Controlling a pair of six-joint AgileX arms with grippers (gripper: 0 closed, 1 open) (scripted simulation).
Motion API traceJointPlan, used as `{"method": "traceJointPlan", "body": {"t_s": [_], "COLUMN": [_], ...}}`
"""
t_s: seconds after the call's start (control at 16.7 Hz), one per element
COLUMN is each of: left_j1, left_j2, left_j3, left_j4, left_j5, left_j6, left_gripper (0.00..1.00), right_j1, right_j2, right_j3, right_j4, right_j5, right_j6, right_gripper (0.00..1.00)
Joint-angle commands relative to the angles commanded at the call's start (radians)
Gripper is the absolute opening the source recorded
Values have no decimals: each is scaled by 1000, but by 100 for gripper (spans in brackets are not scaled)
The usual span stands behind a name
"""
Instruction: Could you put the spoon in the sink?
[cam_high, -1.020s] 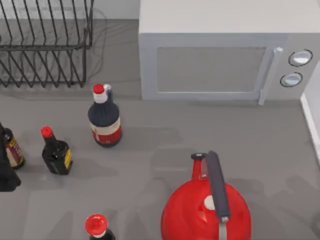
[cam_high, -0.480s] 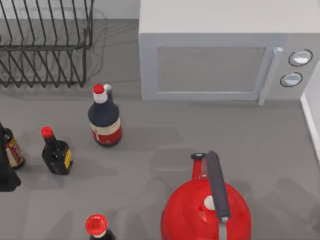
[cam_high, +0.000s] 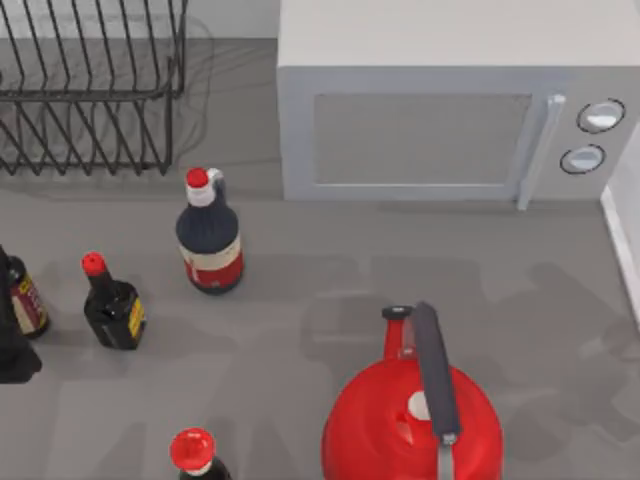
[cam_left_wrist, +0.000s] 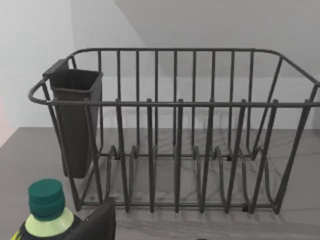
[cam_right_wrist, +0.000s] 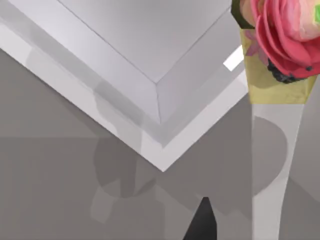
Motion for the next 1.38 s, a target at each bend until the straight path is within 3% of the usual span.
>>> {"method": "traceJointPlan", "body": {"t_s": [0.54, 0.78, 1.02, 1.38], "left_j1": [0, 0, 0, 0], "left_j2": [0, 0, 0, 0], "left_j3": [0, 0, 0, 0], "left_j4": [0, 0, 0, 0], "left_j5": [0, 0, 0, 0], "left_j6": [0, 0, 0, 0], "left_gripper": [100, 100, 100, 100], "right_j1": [-27, -37, -42, -36], "right_j2": [653, 863, 972, 984], "right_j3": [980, 1299, 1458, 1474], "right_j4": [-294, -375, -412, -414], "right_j5": [0, 0, -1, -2], "right_j6": [-22, -39, -51, -51], "right_gripper": [0, 0, 0, 0]}}
